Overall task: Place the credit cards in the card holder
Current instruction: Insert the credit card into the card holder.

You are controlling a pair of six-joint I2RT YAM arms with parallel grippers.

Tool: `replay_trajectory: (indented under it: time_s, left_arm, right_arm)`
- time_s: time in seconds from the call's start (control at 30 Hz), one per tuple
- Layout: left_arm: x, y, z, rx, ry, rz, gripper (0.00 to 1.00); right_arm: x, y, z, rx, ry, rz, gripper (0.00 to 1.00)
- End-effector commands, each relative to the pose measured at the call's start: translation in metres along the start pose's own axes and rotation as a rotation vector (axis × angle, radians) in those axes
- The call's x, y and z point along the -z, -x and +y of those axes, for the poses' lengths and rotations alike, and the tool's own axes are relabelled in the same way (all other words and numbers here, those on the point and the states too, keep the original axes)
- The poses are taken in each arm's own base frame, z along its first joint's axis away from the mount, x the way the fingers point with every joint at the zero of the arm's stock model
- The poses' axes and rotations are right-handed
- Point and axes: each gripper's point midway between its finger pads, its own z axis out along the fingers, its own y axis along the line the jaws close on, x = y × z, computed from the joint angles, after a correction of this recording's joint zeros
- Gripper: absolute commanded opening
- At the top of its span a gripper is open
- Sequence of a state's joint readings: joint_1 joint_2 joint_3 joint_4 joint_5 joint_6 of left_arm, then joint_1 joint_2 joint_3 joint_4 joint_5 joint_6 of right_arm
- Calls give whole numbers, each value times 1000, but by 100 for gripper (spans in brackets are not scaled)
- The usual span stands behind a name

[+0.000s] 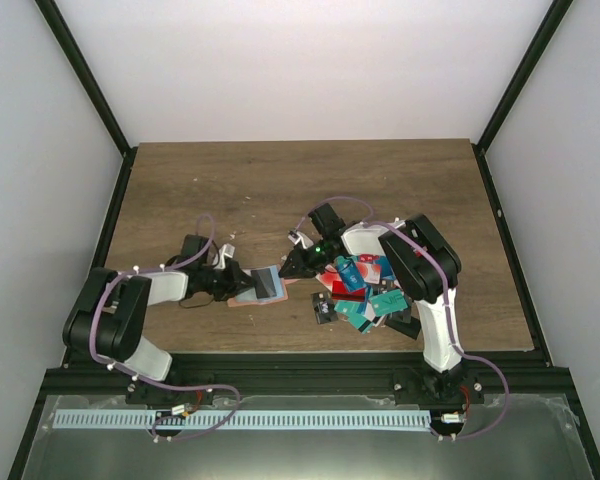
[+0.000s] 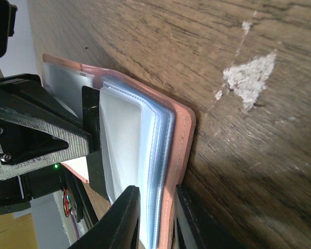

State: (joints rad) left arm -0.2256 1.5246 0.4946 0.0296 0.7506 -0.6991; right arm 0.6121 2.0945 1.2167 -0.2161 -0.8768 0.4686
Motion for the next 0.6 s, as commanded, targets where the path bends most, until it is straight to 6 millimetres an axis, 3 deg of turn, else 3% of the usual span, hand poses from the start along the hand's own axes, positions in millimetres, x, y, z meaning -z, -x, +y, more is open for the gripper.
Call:
replay_trajectory:
  time_s: [0.0,0.57]
  left_arm:
    - [-9,-4,2,-16,8,22,4]
    - [-18,-8,-10,2,-2,53,4]
  right_arm:
    - [-10,0,-8,-8,-23,13,22]
    - [-7,4,-2,1,-21,5,22]
